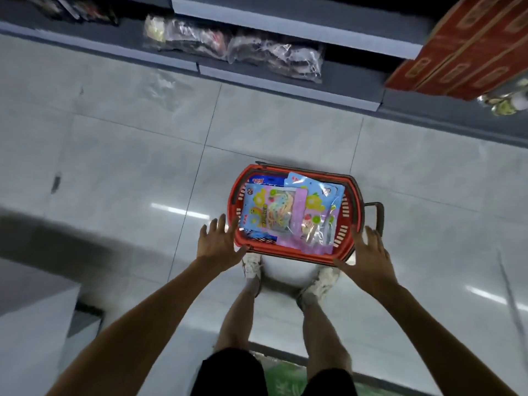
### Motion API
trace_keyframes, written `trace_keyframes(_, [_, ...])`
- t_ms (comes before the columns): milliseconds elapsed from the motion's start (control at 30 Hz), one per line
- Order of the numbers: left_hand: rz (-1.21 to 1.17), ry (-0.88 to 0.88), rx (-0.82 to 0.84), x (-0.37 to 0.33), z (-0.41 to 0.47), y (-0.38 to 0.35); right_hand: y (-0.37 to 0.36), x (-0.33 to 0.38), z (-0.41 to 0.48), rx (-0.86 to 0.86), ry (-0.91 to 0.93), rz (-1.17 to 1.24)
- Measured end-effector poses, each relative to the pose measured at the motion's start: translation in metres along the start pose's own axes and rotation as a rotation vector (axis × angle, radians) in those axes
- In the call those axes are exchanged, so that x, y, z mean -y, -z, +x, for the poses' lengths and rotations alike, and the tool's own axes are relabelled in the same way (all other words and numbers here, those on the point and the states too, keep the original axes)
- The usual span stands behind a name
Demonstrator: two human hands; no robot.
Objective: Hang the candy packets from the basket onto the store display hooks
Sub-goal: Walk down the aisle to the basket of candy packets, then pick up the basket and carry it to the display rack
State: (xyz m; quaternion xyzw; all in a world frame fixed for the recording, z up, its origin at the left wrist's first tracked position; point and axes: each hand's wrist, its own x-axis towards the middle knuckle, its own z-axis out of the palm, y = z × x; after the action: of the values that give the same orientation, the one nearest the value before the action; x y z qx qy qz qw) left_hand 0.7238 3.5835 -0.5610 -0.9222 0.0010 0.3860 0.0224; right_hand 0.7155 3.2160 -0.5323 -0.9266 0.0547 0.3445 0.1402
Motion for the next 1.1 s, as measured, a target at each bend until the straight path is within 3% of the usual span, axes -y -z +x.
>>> trace_keyframes(167, [-0.044, 0.122, -0.017, 0.002, 0.087, -0.053, -0.069, -0.04, 0.064, -0.111, -0.082, 0.06])
trace_keyframes(267, [-0.12, 0.268, -0.143, 0.002, 0.142, -0.081, -0.101, -0.06, 0.112, -0.129, -0.145, 0.177])
trace_keyframes(433, [-0.24, 0.286, -0.276, -0.005, 0.203, -0.109, -0.146, -0.074, 0.164, -0.288, -0.3, 0.299])
trace_keyframes(733, [-0.412, 0.392, -0.304, -0.006, 0.225, -0.117, -0.132, -0.076, 0.201, -0.174, -0.58, 0.617])
trace_keyframes(900, [-0.448, 0.422, -0.2, 0.0, 0.231, -0.106, -0.113, -0.093, 0.206, -0.024, -0.597, 0.641])
trace_keyframes(1100, [-0.339, 0.368, -0.156, 0.005, 0.198, -0.061, -0.081, -0.098, 0.162, -0.032, -0.588, 0.627])
